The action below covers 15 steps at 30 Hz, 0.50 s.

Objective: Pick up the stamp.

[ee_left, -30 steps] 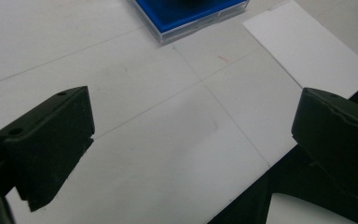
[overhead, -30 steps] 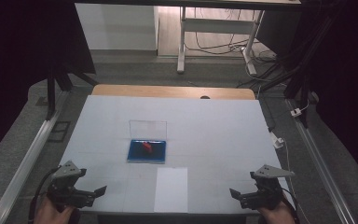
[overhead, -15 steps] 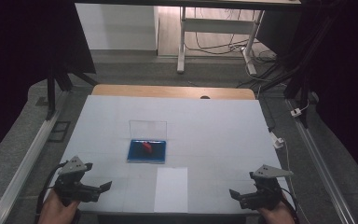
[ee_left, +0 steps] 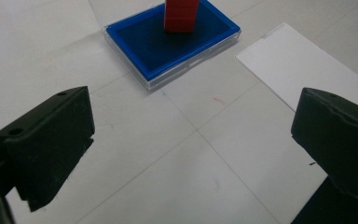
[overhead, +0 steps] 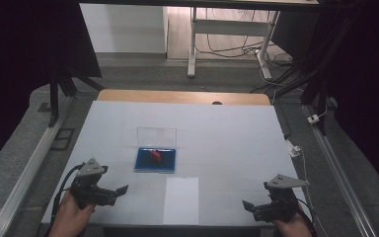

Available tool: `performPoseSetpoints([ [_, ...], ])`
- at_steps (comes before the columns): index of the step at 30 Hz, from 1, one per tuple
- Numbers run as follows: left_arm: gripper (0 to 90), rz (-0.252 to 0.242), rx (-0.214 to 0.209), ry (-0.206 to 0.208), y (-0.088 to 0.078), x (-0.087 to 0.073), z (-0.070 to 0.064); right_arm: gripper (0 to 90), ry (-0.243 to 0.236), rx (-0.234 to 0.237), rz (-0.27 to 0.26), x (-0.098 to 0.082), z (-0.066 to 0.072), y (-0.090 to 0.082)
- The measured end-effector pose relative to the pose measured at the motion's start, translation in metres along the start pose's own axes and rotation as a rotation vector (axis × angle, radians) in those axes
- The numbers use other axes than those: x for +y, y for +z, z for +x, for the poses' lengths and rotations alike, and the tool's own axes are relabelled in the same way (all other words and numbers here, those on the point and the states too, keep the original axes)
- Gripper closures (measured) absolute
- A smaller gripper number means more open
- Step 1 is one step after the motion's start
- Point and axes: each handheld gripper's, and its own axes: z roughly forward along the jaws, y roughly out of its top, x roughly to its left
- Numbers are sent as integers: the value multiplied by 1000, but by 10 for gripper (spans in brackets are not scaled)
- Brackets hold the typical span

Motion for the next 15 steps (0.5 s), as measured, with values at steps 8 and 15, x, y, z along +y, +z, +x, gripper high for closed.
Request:
performPoseSetpoints([
  [8,0,12,6,29,15,13,1,0,0,-3,0,0,0,0],
  [15,0,18,8,41,27,24,2,0,1,-4,0,0,0,-1],
])
